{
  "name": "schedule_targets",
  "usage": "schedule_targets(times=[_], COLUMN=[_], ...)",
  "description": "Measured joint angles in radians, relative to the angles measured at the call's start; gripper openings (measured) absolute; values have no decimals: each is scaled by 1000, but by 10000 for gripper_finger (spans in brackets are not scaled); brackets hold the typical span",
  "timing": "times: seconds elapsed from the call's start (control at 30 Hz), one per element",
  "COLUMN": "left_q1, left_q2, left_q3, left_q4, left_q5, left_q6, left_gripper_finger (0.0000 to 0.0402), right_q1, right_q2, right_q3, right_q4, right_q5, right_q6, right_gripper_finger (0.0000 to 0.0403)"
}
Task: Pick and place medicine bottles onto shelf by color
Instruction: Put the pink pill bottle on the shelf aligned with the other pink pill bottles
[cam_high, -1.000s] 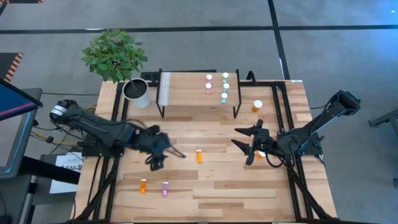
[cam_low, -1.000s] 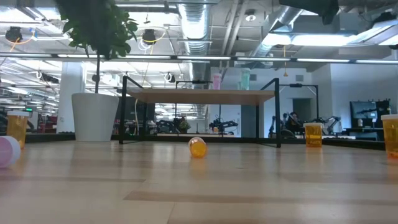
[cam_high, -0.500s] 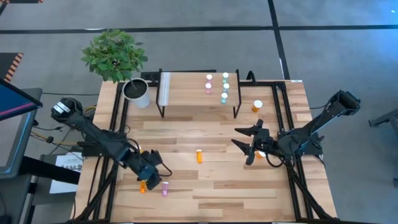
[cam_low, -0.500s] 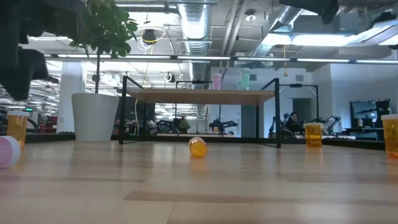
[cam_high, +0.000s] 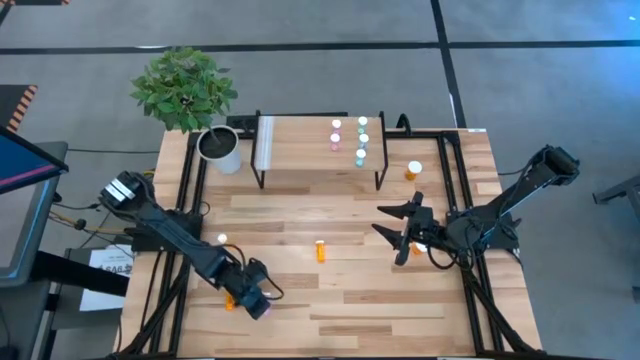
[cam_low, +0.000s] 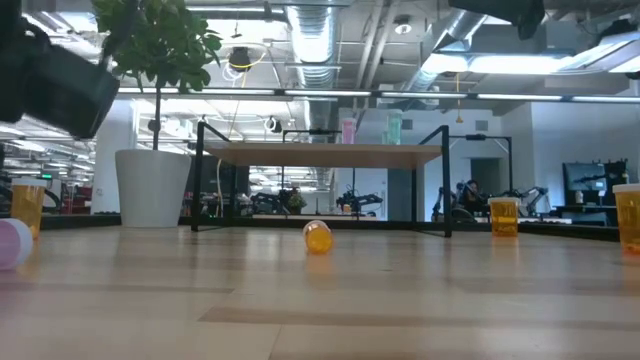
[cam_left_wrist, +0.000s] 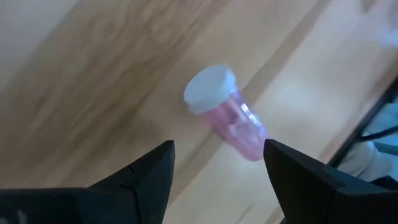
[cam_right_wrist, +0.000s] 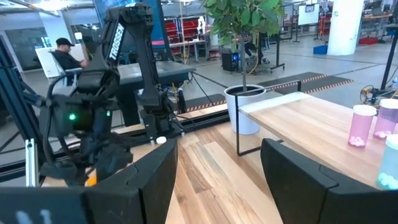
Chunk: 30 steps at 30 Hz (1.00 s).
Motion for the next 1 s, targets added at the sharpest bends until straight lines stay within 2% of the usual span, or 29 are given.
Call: schedule_targets(times=[0.23, 0.5, 0.77, 0.9, 1.0], left_q1=[0, 5, 21, 36, 49], left_q2=[77, 89, 89, 92, 99], left_q3=[46, 56, 58, 105, 170], left_q4=[11, 5, -19, -185, -412], left_q5=[15, 6, 33, 22, -12], left_q6=[-14, 15, 248, 381, 478], left_gripper_finger=[233, 233, 233, 233, 233], right_q1=[0, 0, 0, 0, 0], right_q2=[0, 0, 0, 0, 0], right_q3=[0, 0, 0, 0, 0], right_q4=[1, 6, 6, 6, 6], right_q5=[0, 0, 0, 0, 0], right_q6=[0, 0, 0, 0, 0], right_gripper_finger=[255, 255, 255, 255, 255])
